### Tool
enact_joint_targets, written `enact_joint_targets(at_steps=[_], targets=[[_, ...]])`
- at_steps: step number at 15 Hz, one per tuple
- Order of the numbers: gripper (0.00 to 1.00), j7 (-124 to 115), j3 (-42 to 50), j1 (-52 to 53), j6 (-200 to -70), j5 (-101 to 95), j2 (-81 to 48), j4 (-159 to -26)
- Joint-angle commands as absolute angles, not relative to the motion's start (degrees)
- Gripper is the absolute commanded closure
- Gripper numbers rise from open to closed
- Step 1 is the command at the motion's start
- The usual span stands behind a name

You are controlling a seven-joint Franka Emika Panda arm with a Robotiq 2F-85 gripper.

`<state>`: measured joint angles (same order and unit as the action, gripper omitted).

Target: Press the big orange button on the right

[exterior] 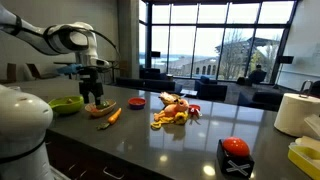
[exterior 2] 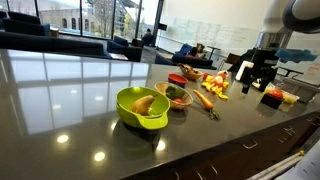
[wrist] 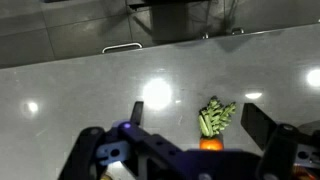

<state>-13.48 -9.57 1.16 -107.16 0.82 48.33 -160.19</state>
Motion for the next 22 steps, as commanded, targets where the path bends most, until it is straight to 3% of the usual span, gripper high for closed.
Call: enact_joint_targets(at_steps=[1, 11, 22], targets=[[0.00, -13.69, -9.22, 1.52, -107.06, 0.56, 48.21, -160.16], [0.00, -13.84, -9.04, -0.27, -109.42, -1.43, 46.47, -159.39], [0.00, -5.84, 5.37, -12.07, -114.52, -9.22, 35.50, -149.34]])
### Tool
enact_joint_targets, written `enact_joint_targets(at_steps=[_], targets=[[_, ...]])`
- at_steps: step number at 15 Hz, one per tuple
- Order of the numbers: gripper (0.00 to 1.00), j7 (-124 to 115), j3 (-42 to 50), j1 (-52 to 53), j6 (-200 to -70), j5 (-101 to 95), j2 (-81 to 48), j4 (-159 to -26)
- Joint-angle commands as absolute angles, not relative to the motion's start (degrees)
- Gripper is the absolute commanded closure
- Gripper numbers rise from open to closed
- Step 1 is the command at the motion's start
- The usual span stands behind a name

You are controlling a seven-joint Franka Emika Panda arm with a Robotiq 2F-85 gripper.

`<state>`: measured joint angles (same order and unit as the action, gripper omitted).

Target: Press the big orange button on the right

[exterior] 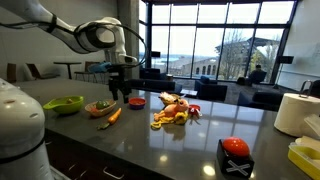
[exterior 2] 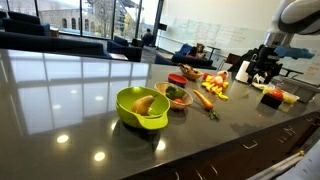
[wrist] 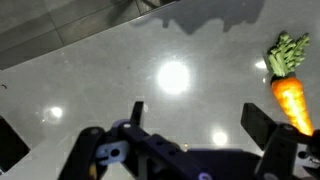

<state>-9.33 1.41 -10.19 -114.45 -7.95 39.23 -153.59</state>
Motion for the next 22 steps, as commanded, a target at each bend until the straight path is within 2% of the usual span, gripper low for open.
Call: enact_joint_targets(at_steps=[1, 14, 16, 18, 22], targets=[[0.00, -4.43, 6.78, -12.71, -114.51, -9.49, 34.86, -148.22], [0.00, 9.97, 20.47, -19.75, -120.84, -17.42, 24.04, -133.28], [0.27, 12.22, 22.25, -20.13, -122.35, -17.25, 21.17, -130.36], [0.39, 13.49, 23.76, -20.32, -123.68, -16.60, 17.55, -126.81], [0.72, 14.77, 26.00, -20.73, -124.88, -15.12, 10.82, -120.15]])
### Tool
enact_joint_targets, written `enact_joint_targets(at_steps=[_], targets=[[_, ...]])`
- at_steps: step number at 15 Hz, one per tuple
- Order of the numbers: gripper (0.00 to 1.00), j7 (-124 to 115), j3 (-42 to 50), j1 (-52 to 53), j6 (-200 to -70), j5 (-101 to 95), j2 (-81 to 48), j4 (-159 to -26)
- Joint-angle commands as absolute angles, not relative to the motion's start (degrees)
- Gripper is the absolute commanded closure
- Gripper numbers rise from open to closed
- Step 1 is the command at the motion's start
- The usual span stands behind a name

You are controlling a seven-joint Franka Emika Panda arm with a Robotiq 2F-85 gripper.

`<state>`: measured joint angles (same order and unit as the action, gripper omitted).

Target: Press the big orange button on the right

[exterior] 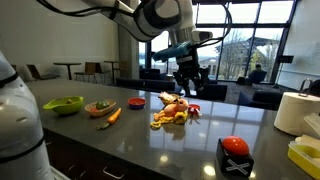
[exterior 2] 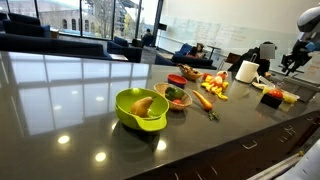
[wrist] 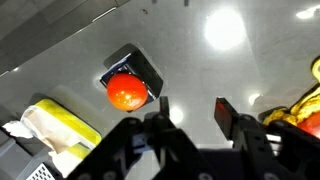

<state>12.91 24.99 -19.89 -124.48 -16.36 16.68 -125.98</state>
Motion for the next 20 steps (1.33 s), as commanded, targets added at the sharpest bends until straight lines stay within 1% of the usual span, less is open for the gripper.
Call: enact_joint_targets(at_steps=[1, 4, 13, 20], targets=[[0.80, 15.05, 26.48, -20.89, -124.85, -14.74, 9.20, -118.64], [0.99, 16.00, 27.37, -21.54, -124.48, -13.02, 5.08, -115.16], [1.00, 21.24, 27.71, -26.30, -121.96, -3.06, -7.10, -106.25], [1.00, 28.43, 26.10, -31.57, -114.33, 5.33, -14.00, -99.38]])
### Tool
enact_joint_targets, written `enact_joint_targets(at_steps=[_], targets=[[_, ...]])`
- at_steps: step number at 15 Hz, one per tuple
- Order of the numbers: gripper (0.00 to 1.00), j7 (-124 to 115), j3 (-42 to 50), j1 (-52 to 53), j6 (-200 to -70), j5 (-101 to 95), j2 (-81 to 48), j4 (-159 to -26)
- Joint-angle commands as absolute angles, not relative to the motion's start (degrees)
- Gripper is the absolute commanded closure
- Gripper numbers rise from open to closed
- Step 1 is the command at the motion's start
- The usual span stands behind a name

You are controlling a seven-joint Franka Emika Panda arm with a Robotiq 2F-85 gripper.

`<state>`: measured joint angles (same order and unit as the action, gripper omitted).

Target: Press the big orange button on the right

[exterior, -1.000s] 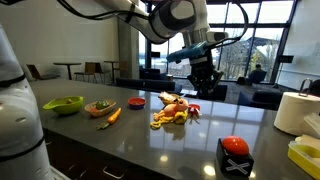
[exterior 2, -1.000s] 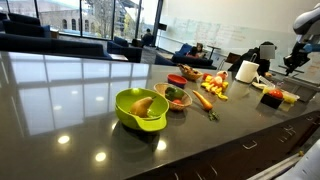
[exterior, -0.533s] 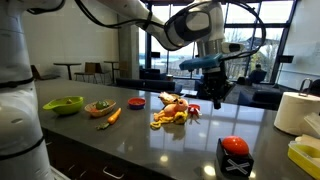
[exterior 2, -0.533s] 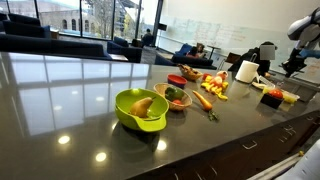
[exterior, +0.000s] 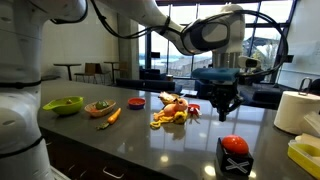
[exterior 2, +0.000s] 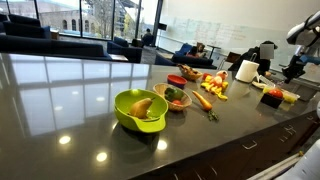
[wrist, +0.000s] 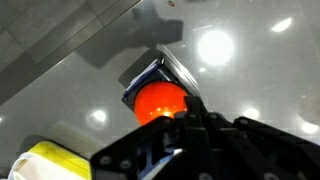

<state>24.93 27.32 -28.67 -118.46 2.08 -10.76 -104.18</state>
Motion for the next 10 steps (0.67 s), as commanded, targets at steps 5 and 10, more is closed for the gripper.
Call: enact_joint_targets(at_steps=[5, 10], targets=[[1.00, 30.33, 24.70, -34.86, -110.52, 7.19, -17.60, -94.78], [1.00, 28.70, 23.61, -36.47, -115.28, 5.00, -19.46, -92.74]])
